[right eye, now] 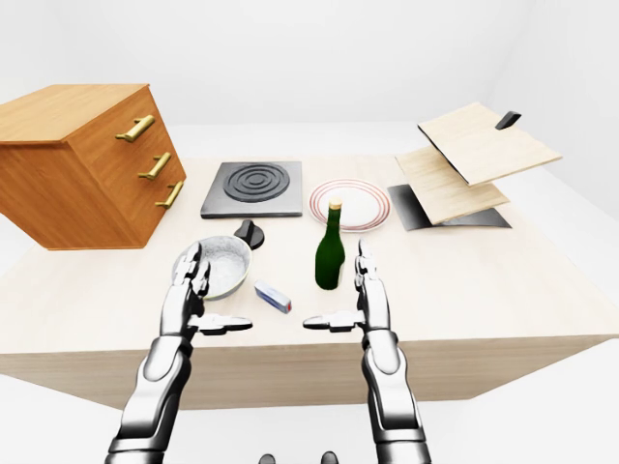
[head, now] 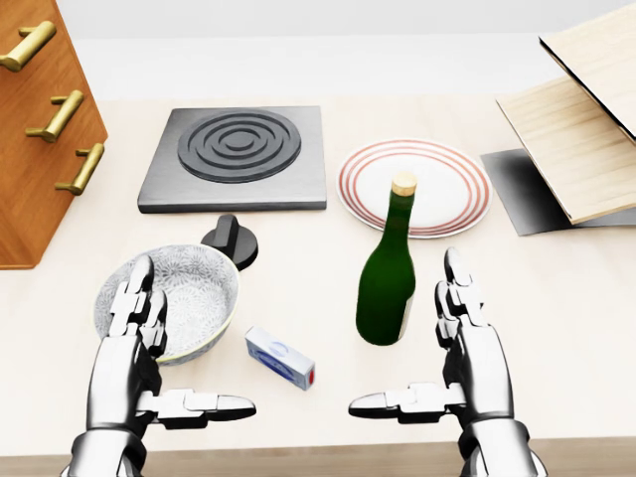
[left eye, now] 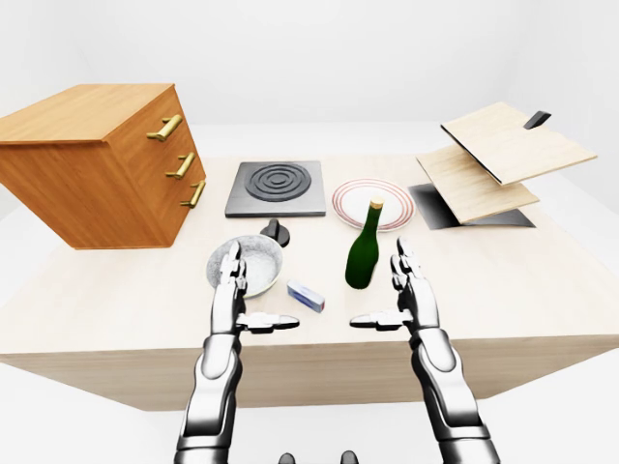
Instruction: Put the bowl on the top of the cabinet.
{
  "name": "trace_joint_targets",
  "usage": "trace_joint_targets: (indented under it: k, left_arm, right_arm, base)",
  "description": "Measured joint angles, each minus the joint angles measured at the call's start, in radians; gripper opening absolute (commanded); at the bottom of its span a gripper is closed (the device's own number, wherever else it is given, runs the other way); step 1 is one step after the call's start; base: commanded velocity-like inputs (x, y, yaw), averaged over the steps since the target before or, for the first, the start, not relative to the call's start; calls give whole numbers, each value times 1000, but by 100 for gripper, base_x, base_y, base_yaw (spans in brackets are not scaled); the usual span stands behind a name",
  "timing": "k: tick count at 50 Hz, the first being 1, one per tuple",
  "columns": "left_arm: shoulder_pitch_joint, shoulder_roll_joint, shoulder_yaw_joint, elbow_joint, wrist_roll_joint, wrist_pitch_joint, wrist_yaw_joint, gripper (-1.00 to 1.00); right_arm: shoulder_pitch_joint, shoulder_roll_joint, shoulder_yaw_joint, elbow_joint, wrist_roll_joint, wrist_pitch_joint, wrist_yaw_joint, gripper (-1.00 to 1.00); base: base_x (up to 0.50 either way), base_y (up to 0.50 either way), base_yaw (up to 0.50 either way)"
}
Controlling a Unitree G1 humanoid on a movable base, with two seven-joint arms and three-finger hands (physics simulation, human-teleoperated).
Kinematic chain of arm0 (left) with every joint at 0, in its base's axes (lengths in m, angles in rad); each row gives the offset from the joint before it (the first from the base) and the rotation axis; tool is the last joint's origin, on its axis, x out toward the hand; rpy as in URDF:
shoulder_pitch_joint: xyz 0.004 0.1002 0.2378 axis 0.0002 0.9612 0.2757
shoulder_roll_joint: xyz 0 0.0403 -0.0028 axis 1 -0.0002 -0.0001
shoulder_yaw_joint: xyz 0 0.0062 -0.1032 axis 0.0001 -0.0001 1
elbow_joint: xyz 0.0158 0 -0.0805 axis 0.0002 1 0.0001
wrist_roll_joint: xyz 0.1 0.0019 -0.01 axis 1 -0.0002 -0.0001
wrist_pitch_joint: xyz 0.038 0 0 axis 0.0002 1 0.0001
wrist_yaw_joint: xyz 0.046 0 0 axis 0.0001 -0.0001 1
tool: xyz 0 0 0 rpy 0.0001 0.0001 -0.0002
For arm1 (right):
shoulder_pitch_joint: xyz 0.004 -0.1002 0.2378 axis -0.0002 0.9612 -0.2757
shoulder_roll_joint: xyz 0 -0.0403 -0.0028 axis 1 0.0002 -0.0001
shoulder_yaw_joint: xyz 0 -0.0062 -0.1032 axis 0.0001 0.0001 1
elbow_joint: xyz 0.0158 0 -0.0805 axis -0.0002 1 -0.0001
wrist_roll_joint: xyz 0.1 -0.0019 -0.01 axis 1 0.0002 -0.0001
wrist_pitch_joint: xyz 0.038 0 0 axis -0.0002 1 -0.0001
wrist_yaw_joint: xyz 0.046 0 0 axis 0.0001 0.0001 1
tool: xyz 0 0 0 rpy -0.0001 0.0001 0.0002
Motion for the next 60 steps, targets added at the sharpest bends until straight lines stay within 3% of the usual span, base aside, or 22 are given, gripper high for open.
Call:
trace_joint_targets:
  k: [19, 22, 25, 40, 60]
  left_arm:
    - [-11, 11, 20, 24, -9, -1, -10, 100]
    - [0, 10, 19, 4, -6, -25, -10, 100]
    - [30, 8, 10, -56, 6, -87, -14, 100]
    - [176, -17, 14, -412, 30, -87, 20, 100]
    - [210, -26, 26, -518, 42, -87, 48, 100]
  right_arm:
    - [1, -11, -16, 11, -8, -22, 30, 100]
    - [12, -12, -13, -17, -25, -39, 25, 100]
    - [39, -12, -3, -87, -60, -74, 17, 100]
    - [192, -1, 41, -521, -288, -74, -37, 100]
    - [231, 8, 43, -694, -381, -74, -57, 100]
  base:
    - [0, 0, 0]
    - [0, 0, 0]
    - [0, 0, 0]
    - [0, 0, 0]
    - [0, 32, 0]
